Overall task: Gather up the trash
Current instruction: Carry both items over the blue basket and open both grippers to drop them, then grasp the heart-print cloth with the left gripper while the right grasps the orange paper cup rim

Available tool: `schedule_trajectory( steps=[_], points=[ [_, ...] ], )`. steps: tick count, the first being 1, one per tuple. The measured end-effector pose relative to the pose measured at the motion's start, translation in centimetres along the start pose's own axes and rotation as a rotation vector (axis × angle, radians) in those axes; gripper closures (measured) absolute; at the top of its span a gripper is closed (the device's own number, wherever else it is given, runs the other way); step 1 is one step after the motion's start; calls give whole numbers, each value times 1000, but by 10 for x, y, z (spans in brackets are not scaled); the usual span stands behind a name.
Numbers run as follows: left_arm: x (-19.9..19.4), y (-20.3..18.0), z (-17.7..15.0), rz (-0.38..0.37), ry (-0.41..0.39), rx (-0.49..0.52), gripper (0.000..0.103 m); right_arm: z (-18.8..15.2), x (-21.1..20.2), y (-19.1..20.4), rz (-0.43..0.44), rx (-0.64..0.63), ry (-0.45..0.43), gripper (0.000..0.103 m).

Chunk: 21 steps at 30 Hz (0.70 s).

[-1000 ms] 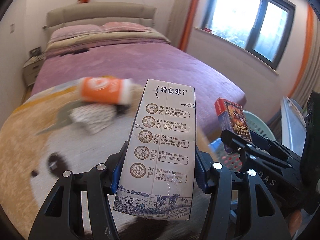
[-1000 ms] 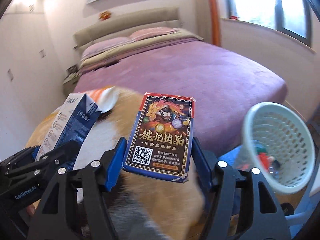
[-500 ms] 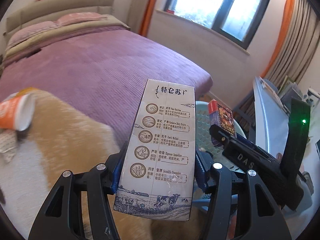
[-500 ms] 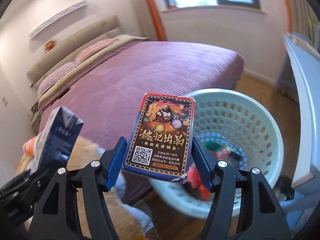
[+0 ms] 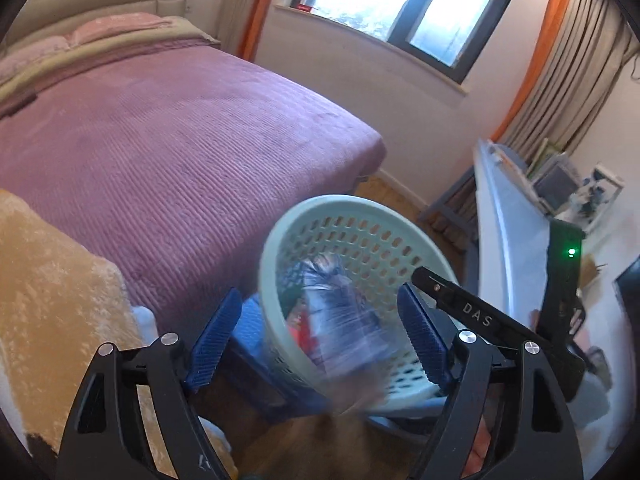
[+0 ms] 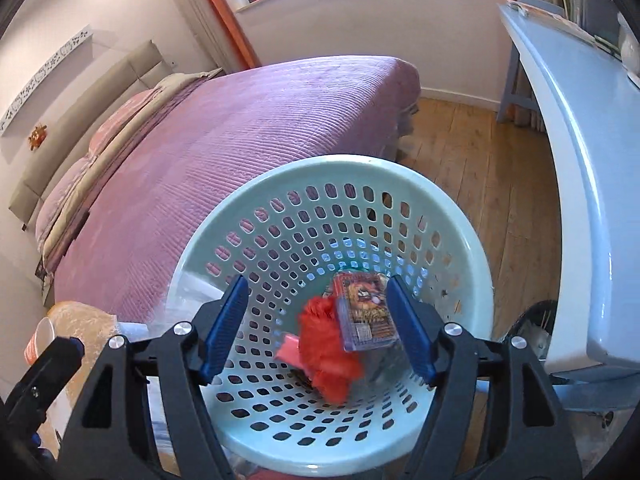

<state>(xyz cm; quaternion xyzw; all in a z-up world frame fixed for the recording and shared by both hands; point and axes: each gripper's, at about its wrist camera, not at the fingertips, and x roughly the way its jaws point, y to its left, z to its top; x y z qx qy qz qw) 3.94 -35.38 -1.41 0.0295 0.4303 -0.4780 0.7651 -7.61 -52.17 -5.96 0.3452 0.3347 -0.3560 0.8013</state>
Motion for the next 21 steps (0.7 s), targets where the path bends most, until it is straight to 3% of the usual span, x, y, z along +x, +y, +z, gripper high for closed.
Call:
schedule_trajectory(
  steps=[5,13,21],
  points=[
    [-20,6,-6,25,-41,7,26,-5,-13,10,39,-22,-20,35],
    [-83,37,-15,72,-146,-28,26,-21,-49,68,131,-132,-70,35],
    [-158,93,-25,196,-251,-104,26,-51,-68,142,257,-280,-65,35]
  ],
)
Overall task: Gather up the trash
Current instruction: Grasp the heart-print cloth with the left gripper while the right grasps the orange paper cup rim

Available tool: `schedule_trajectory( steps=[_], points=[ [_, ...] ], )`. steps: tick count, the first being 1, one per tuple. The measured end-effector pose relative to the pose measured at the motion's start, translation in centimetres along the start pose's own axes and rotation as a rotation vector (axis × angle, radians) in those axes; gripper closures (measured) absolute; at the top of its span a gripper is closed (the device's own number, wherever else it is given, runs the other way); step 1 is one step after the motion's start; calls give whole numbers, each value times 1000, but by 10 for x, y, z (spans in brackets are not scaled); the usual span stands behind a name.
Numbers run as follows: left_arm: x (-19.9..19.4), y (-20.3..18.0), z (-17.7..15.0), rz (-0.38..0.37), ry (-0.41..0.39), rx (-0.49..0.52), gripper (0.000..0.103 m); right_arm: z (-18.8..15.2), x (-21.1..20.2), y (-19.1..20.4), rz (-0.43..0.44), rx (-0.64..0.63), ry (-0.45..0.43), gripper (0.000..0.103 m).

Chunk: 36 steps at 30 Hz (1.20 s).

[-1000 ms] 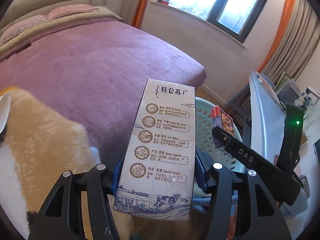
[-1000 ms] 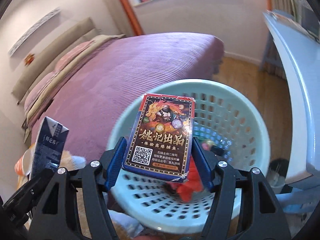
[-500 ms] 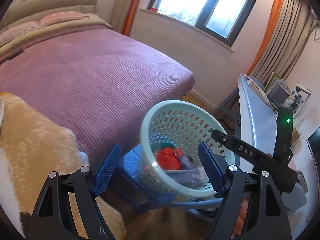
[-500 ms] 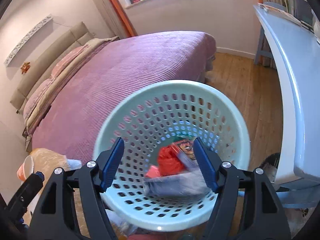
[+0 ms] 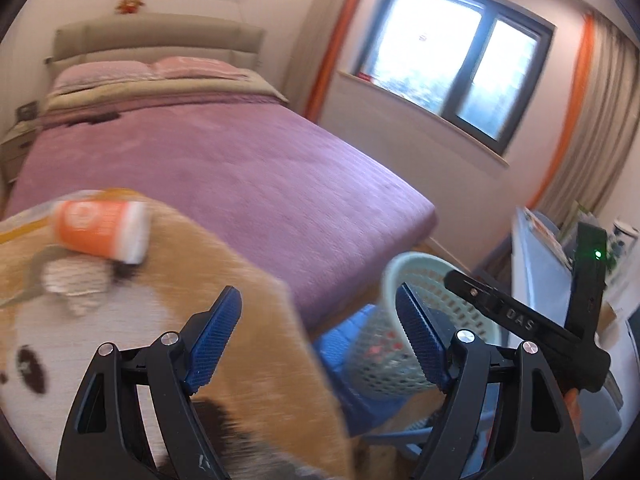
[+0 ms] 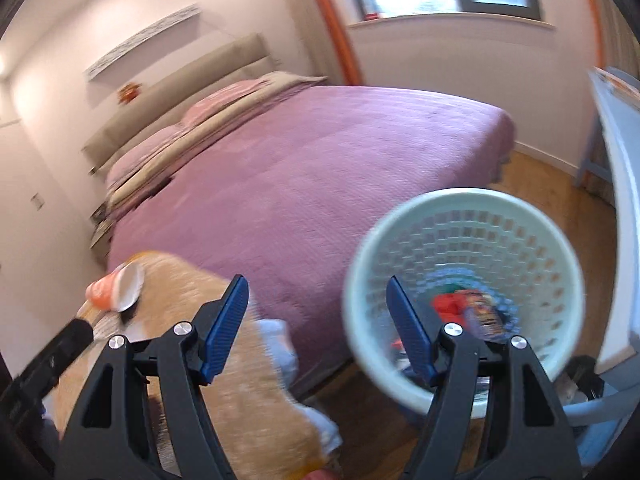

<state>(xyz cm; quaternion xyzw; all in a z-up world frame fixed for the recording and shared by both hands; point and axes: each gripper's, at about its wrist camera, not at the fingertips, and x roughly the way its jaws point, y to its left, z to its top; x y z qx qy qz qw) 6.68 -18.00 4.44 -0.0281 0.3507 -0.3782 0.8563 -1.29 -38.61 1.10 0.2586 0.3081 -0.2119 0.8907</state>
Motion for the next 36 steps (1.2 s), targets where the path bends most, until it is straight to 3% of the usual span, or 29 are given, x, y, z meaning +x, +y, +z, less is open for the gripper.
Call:
schedule_trajectory(
  steps=[7,10,13,19,27,32,36],
  points=[
    [-31,80,2,232,-41,27,25,-14,20,87,99,-170,42,35],
    [-27,117,9,298,-12,2,25,-21,31,121,134,-234,51,35],
    [-10,144,15,350,42,38,25,-25,44,163,183,-316,57,35],
    [20,181,20,299,108,68,25,-21,63,218,225,-447,35,35],
    [47,205,16,223,162,81,25,-23,95,226,265,-453,88,35],
    [58,197,11,262,194,133,27,-27,112,229,272,-440,124,35],
    [58,189,6,293,192,160,50,-27,118,235,269,-453,130,35]
  ],
)
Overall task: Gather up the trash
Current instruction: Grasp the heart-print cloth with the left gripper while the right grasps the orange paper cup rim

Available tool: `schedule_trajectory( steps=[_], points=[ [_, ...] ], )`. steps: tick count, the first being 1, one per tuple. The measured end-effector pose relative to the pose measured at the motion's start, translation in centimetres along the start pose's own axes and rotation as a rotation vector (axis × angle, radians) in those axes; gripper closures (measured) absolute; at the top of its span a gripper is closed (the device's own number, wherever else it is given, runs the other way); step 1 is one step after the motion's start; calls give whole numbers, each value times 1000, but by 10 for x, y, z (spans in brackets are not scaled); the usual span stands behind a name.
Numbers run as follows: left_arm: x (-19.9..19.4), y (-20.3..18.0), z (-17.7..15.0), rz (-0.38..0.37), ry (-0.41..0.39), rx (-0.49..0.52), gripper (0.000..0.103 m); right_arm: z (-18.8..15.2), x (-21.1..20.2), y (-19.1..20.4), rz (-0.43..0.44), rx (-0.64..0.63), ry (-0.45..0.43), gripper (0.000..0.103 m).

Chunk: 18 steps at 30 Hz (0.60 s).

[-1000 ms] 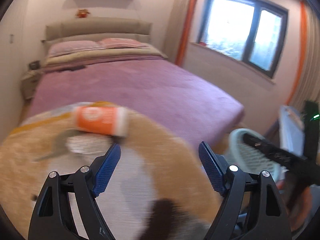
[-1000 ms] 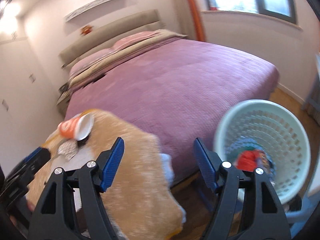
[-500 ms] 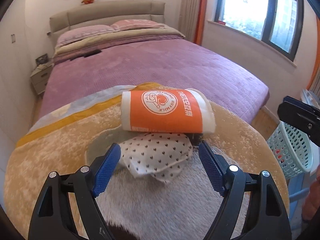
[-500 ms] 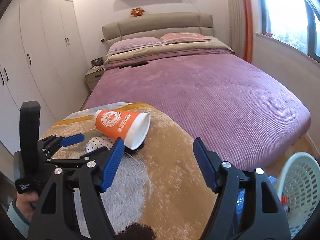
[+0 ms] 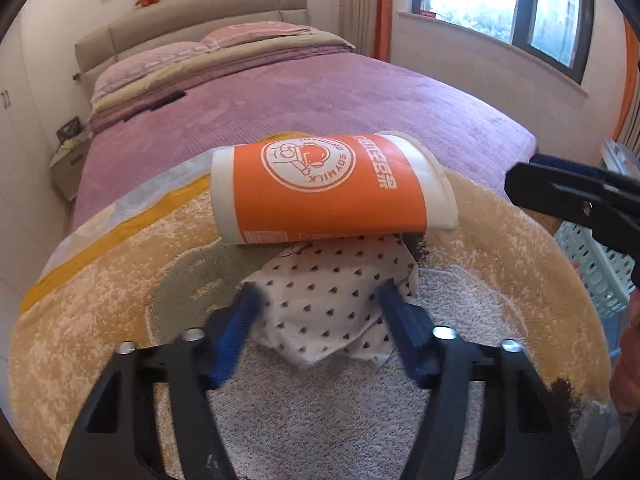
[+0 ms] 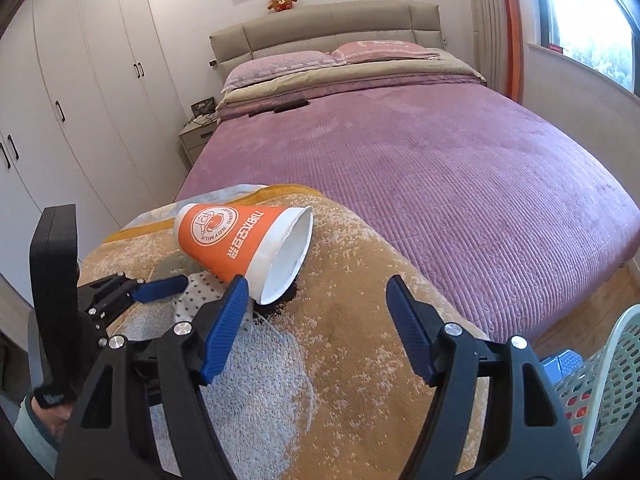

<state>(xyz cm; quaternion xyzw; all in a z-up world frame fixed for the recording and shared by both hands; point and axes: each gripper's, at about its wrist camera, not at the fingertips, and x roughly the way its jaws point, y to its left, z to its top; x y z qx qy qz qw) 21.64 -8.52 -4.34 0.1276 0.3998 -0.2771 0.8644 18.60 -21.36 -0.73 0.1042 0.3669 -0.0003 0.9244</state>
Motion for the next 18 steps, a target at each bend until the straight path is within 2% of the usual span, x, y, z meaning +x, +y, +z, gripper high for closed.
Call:
schedule_trajectory(
  steps=[4,6,9,13,18],
  points=[
    [-6,2,-2,14,-38,-5,66,3,3,8,-28,-33,-7,35],
    [-9,2,-4,16,-50,-10,82,5,7,10,-15,-30,-1,35],
    [-13,3,-8,17,-50,-23,91,8,16,11,-19,-26,14,35],
    [-26,5,-17,11,-42,-56,93,8,27,19,-48,-44,21,35],
    [-50,13,-34,37,-41,-104,94,10,43,29,-2,-43,50,35]
  ],
)
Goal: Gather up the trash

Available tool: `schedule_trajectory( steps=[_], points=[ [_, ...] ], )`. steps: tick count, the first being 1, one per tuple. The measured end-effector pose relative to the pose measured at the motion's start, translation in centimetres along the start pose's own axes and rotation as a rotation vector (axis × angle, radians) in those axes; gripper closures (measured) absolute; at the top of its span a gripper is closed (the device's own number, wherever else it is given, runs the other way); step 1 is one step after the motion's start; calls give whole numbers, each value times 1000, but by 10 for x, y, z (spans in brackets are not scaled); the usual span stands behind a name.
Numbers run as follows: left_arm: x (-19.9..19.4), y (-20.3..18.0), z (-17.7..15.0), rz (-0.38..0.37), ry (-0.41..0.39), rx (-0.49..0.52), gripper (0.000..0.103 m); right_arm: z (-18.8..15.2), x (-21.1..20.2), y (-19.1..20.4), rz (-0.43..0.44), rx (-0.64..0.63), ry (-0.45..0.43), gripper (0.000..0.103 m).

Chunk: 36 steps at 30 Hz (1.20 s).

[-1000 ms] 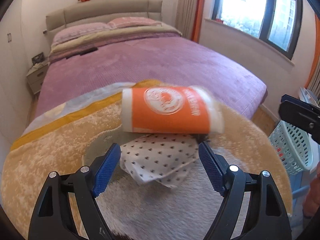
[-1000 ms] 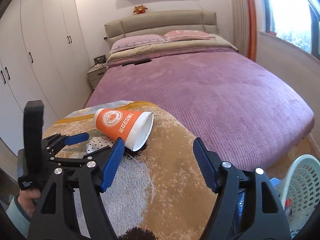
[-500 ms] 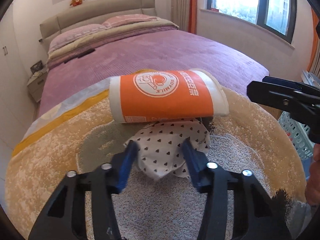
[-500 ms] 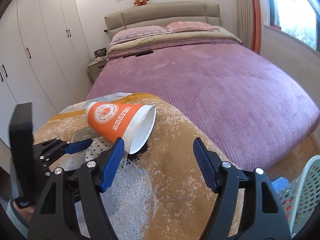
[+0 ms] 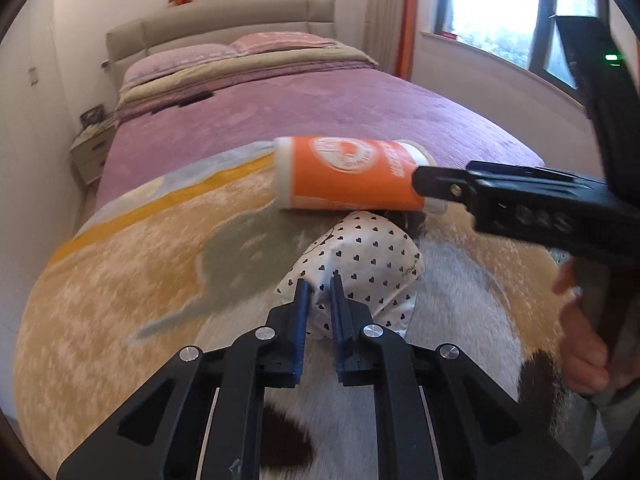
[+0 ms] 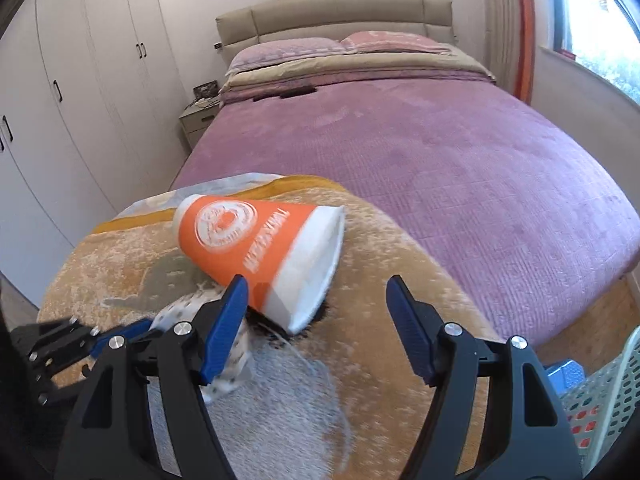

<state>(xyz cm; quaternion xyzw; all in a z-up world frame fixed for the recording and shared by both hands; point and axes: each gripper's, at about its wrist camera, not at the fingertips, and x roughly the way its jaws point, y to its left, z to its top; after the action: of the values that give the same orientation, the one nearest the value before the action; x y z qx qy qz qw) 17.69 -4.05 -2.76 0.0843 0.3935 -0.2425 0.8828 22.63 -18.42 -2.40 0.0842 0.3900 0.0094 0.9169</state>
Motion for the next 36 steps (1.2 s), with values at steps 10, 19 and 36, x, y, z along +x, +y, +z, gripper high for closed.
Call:
schedule_trajectory(
  steps=[10,19,36],
  points=[
    [-59,58,-52,39,-47,-234,94,-5,20,8,131,35,70,72],
    [-84,67,-79,56,-55,-272,94,-30,-29,25,203,7,8,98],
    [-103,30,-123,13,-11,-233,87,-138,-101,24,157,39,59,98]
  ],
)
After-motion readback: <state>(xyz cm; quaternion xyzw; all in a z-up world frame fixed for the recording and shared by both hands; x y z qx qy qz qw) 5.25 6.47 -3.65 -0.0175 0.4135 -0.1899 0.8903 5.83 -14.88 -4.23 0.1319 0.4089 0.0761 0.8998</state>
